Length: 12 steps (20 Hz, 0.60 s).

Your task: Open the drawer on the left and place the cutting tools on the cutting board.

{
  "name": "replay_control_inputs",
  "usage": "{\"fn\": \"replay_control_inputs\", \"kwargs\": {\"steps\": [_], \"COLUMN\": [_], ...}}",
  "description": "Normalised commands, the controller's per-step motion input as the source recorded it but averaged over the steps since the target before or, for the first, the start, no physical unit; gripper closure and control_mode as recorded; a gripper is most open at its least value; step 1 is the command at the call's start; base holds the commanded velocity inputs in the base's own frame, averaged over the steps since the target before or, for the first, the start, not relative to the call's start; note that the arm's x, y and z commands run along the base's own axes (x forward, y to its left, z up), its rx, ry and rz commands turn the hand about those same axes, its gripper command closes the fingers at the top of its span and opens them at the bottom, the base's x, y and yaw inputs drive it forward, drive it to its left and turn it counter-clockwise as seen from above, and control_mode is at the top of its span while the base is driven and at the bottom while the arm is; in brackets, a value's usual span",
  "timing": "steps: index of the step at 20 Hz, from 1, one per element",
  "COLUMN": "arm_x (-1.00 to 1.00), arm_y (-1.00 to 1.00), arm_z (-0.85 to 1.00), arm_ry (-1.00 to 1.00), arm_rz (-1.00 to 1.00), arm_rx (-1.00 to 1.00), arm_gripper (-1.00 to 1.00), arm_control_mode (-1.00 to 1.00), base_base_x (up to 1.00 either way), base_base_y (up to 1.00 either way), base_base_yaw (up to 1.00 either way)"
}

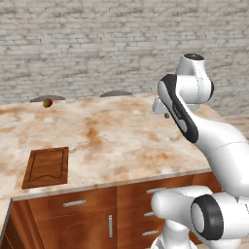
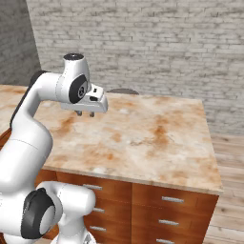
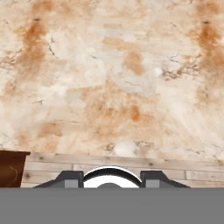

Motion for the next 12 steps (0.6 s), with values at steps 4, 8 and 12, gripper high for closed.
{"fn": "replay_control_inputs", "kwargs": {"steps": [4,8,12], "arm_x": [-0.04,0.00,-0.01], "arm_y": [0.00,0.00,0.00], "arm_z": [0.00,0.00,0.00], "arm_ry": [0.00,0.00,0.00], "arm_rz": [0.00,0.00,0.00], "arm_rx": [0.00,0.00,0.00], "arm_gripper": [-1.00,-1.00,-1.00], "arm_control_mode": [-1.00,-1.00,-1.00], "base_base_x": [0.00,0.00,0.00], "base_base_y": [0.00,0.00,0.00], "base_base_yaw": [0.00,0.00,0.00]}}
